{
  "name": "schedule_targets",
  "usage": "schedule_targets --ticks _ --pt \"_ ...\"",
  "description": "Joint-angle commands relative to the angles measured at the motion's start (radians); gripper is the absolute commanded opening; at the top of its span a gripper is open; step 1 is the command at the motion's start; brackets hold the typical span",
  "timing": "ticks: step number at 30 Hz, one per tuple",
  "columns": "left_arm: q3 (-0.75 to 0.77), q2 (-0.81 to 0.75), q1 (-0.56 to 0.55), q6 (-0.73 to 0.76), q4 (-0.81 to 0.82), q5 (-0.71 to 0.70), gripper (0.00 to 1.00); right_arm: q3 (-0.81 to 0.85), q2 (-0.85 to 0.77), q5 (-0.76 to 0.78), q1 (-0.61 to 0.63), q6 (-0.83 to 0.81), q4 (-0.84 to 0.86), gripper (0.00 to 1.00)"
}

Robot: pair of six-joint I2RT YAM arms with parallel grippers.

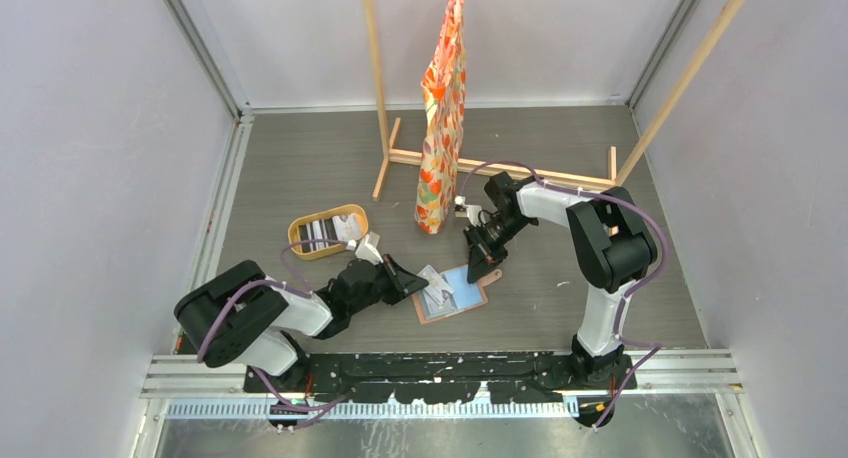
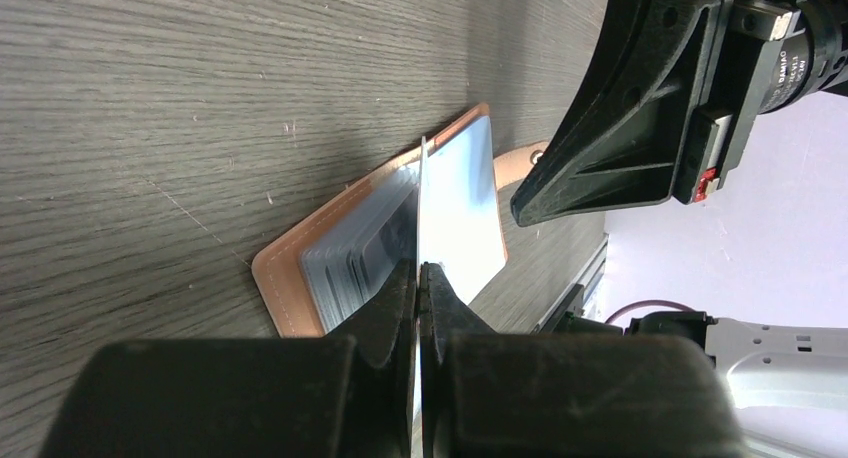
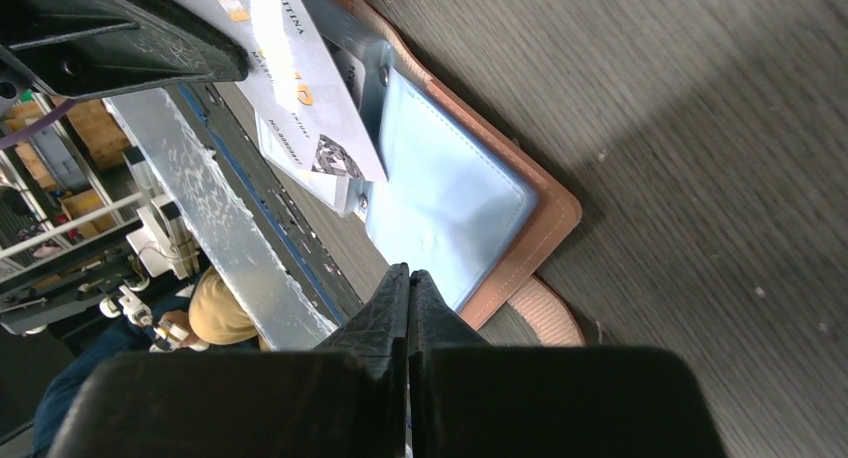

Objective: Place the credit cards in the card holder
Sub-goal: Insert the credit card into the card holder.

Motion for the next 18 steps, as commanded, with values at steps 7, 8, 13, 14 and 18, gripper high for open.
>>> schedule_targets --ticks 7,8,13,14,18 --pt "0.025 0.060 -0.020 -0.016 0.101 -0.026 0.00 0.036 0.023 0.013 -0.002 0.004 -0.022 0.01" --pt "0.028 0.065 -0.022 -0.017 0.101 -0.025 0.00 0.036 0.023 0.014 -0.002 0.003 -0.023 0.01" --pt "0.031 0.098 -0.023 -0.036 0.123 0.002 0.00 0.036 0.020 0.016 -0.003 0.002 -0.024 0.01" --pt "0.033 0.102 -0.023 -0.038 0.123 0.014 0.00 0.037 0.022 0.015 -0.002 0.001 -0.023 0.01" --pt "0.050 0.124 -0.023 -0.046 0.121 0.048 0.00 0.039 0.020 0.014 -0.001 0.000 -0.024 0.01"
